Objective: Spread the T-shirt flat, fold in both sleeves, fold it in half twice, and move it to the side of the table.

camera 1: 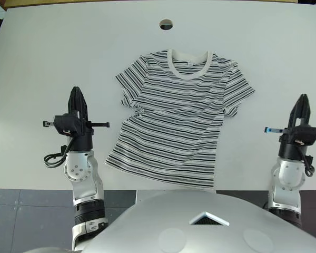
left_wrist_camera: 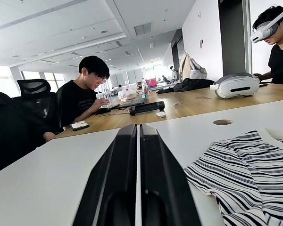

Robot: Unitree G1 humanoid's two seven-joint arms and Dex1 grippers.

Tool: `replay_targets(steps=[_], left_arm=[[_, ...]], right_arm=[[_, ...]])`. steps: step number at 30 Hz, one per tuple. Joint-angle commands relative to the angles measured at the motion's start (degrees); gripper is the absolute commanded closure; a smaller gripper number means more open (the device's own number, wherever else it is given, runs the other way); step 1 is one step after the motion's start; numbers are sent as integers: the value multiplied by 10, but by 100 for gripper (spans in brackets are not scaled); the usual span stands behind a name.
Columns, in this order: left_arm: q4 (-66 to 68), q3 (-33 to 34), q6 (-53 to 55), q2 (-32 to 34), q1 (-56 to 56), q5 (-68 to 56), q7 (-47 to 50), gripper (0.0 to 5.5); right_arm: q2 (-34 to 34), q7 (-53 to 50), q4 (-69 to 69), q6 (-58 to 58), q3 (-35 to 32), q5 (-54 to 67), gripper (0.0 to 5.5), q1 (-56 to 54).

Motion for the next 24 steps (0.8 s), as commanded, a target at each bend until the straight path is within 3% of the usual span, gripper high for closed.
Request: replay_targets(steps=[1,5,11,17,24], left_arm=[[21,-6,5,7,-24,0,-2,536],[40,-8,0,5,-35,1,0,536],[59,-19,-6,-3,-52,5,5,536],[61,-33,-6,-12,-59,13,12,536],[64,-37,-5,-12,-64,15,18,536]], right_arm=[[-15,107,-61,79,108,23,540,-19],[-35,198,-93,183,195,-3,540,-87],[-31,236,-74,338,211,2,540,-196],[-112,408,-174,406,276,94,540,-145],[-207,486,-189,413,289,95,540,-113]])
